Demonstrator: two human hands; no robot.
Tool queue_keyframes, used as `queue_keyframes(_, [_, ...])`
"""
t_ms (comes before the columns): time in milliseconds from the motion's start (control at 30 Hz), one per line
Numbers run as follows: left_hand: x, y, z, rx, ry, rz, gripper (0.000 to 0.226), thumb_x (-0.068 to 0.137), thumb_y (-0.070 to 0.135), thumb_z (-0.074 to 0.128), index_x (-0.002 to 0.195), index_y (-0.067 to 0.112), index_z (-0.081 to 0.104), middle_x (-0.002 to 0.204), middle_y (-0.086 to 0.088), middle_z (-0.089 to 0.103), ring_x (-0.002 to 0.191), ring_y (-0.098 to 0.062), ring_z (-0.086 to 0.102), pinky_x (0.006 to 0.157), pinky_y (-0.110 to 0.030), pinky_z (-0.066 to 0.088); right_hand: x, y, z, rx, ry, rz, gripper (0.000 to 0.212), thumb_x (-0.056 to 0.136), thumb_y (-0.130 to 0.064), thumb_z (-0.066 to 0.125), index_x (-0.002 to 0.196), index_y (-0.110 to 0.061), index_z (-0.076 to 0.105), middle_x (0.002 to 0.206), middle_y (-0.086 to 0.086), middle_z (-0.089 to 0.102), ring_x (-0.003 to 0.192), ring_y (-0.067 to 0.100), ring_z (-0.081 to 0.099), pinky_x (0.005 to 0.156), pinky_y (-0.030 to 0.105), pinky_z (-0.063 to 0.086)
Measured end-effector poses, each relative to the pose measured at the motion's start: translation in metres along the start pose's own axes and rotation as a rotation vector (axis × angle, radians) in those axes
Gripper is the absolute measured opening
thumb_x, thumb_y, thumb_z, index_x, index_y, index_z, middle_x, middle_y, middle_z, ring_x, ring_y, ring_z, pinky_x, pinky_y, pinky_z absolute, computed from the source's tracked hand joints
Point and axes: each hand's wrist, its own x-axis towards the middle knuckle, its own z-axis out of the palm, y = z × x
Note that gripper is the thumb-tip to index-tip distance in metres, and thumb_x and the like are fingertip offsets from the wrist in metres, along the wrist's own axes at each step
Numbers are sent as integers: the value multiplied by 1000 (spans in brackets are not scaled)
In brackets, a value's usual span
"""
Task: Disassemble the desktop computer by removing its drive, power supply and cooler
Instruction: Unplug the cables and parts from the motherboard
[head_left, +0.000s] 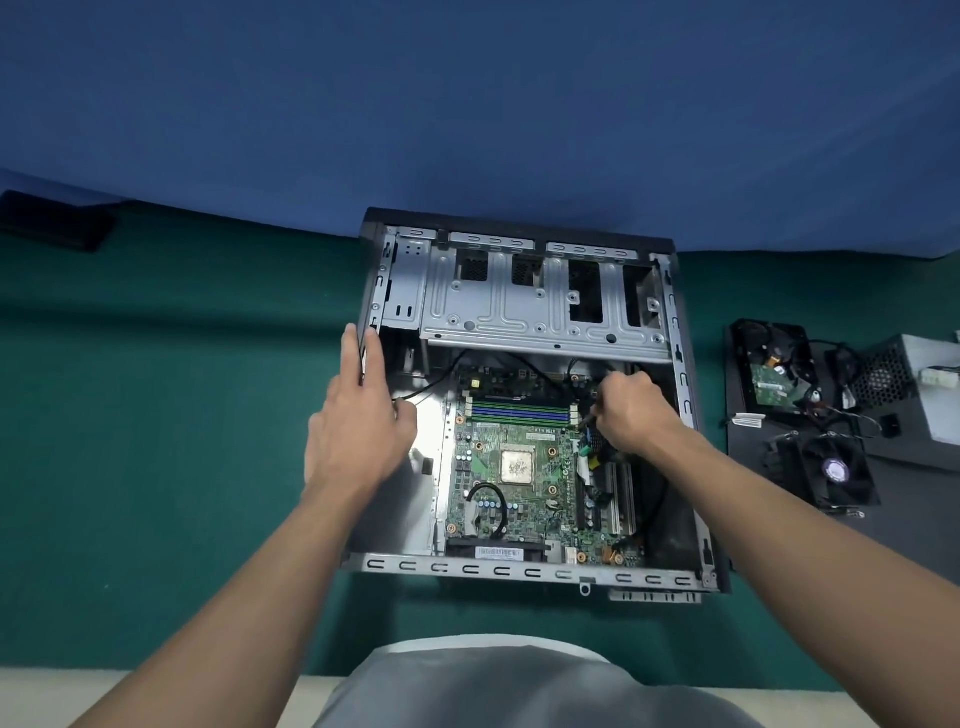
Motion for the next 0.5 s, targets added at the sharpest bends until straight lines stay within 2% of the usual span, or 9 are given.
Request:
queue_keyframes(67, [0, 0, 0, 0, 2, -3, 78, 93, 32, 49, 155, 18, 4, 163, 3, -8, 116, -33, 52, 75, -43, 47, 1, -1, 2, -52, -56, -1, 11, 91, -11, 51, 84, -5, 55, 92, 16, 60, 77, 32, 56, 69, 38, 49])
queue_keyframes(167, [0, 0, 0, 6, 11, -8, 77, 92, 32, 49, 155, 18, 5, 163, 4, -7, 117, -34, 51, 75, -44, 46, 3, 0, 7, -82, -126, 30, 18, 96, -21, 42, 88, -9, 53, 96, 11, 61, 86, 32, 60, 78, 41, 51])
queue_keyframes(267, [0, 0, 1, 6, 12, -9, 78, 92, 33, 49, 155, 18, 6, 163, 5, -6, 117, -34, 51, 77, -45, 47, 6, 0, 10, -65, -156, 50, 17, 97, -20, 41, 89, -9, 52, 96, 10, 59, 87, 30, 60, 81, 41, 50])
queue_keyframes(500, [0, -1, 1, 6, 12, -15, 78, 92, 34, 50, 155, 19, 6, 163, 5, -7, 119, -35, 51, 79, -46, 48, 6, -3, 3, -182, -164, -65, 22, 88, -3, 42, 67, -11, 43, 70, 5, 49, 70, 24, 52, 63, 35, 39])
